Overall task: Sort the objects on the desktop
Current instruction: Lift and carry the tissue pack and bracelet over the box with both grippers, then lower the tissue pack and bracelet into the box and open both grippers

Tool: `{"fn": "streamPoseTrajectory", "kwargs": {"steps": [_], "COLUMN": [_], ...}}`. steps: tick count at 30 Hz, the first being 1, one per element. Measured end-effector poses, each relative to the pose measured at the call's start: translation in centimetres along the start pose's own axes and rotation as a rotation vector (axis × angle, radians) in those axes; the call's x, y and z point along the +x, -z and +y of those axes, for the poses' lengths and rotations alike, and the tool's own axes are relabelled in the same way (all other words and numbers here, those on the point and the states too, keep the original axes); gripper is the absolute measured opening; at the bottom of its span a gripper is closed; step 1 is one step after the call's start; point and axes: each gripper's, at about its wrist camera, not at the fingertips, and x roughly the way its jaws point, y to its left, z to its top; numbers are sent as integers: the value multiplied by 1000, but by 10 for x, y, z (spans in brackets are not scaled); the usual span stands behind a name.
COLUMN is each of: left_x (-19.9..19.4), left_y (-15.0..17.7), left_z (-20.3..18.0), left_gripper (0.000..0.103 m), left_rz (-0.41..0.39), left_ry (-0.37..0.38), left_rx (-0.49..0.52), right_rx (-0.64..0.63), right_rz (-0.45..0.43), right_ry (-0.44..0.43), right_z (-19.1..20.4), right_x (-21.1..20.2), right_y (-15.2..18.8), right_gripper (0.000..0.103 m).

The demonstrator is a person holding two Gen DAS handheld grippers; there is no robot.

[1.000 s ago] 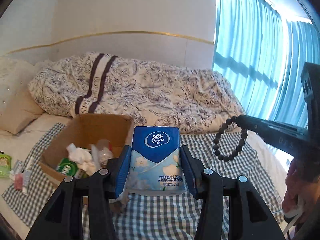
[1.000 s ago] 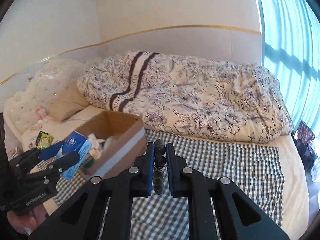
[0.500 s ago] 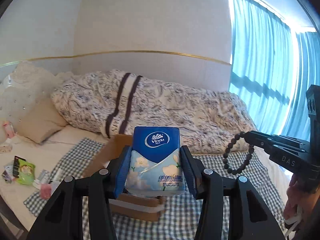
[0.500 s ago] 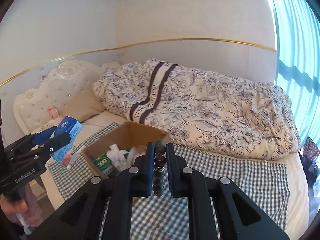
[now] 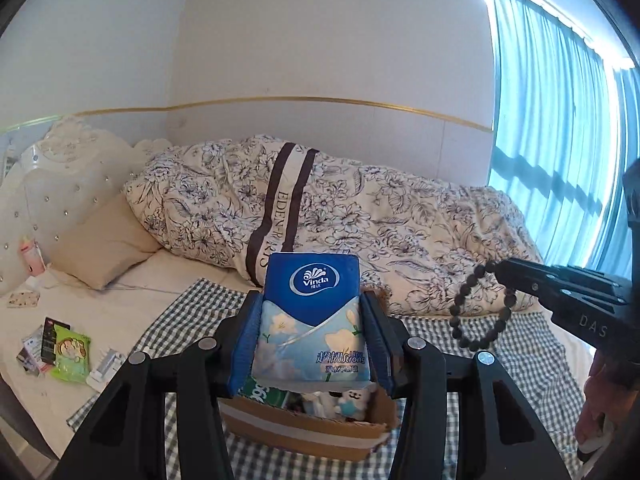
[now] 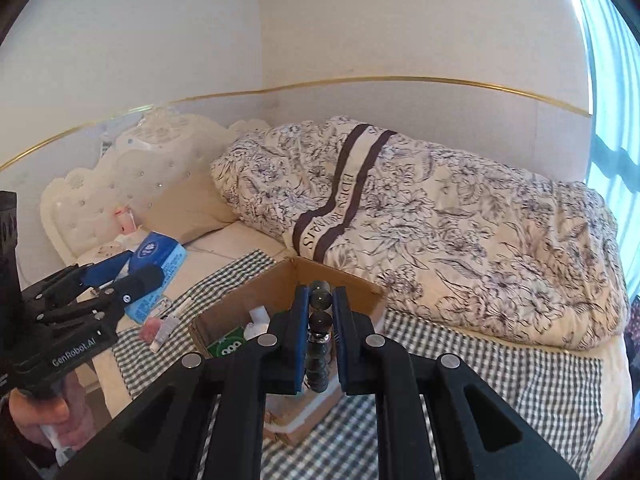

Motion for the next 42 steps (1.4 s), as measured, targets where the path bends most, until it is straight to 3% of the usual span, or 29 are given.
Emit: {"fn": "streamPoseTrajectory", "kwargs": {"steps": [12,25,32,37,40,42], "left_x": [73,172,206,214,211,206], "left_y": [9,34,55,61,60,54], "left_z": [22,32,35,34,32,30], "left_gripper": [50,50,51,53,59,73], "left_rz": [109,282,367,390,377,362], "left_ry": [3,53,80,75,65,58], "left_rx": [6,4,5,8,15,20], "right_rx": [-16,4,7,20,30,31], "right_rz": [84,194,272,281,256,240], "right_ry": [-51,-76,-74,-63,-61,-58], "right_z": [17,5,1,-3,-5,-6], "right_x": [82,178,215,221,216,209], "right_y": [8,29,46,54,53,49], "right_gripper": [11,11,11,12,12,16]}}
